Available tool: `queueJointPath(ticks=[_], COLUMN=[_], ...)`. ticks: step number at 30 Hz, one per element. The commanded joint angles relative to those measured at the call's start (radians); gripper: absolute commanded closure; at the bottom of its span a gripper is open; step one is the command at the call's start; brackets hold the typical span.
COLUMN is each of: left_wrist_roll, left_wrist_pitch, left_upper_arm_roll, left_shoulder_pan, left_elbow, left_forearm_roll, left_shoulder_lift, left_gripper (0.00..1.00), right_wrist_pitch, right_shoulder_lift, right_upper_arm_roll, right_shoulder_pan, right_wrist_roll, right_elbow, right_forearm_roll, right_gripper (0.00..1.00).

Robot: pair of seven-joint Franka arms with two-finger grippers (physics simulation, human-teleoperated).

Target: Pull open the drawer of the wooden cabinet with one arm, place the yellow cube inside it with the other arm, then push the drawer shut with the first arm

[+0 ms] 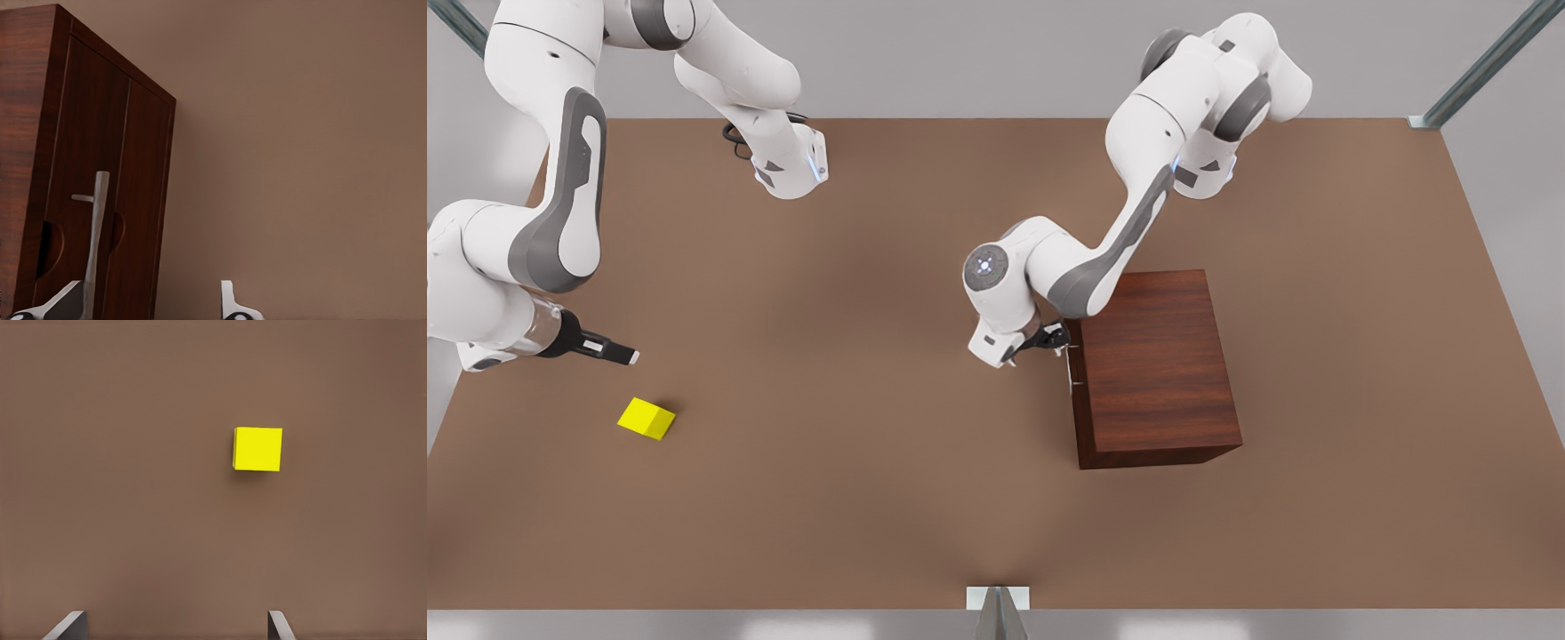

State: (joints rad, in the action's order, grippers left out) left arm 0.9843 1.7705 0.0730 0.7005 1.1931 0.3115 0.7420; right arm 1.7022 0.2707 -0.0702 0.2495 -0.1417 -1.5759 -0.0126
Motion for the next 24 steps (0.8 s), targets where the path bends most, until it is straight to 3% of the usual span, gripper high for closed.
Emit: queueJointPath(ticks=[1,24], left_wrist_roll=[0.218,0.105], left_wrist_pitch=[0.037,0.058], left_upper_arm_roll=[-0.001,0.001], left_shoulder_pan=[-0.001,0.010], left_elbow=[0.017,0.089], left_forearm_roll=[0.029,0.202], left_shoulder_lift=[-0.004,0.004], left_gripper=[0.00,0.00], right_wrist_pitch=[-0.001,-0.001], right_shoulder_lift=[0.001,0.002], right_upper_arm_roll=[0.001,-0.005], right_shoulder_pan=[-0.001,-0.001], right_wrist_roll=[-0.052,-0.052], right_elbow=[0.000,0.002], right_forearm_roll=[0.000,0.006], right_gripper=[0.00,0.00])
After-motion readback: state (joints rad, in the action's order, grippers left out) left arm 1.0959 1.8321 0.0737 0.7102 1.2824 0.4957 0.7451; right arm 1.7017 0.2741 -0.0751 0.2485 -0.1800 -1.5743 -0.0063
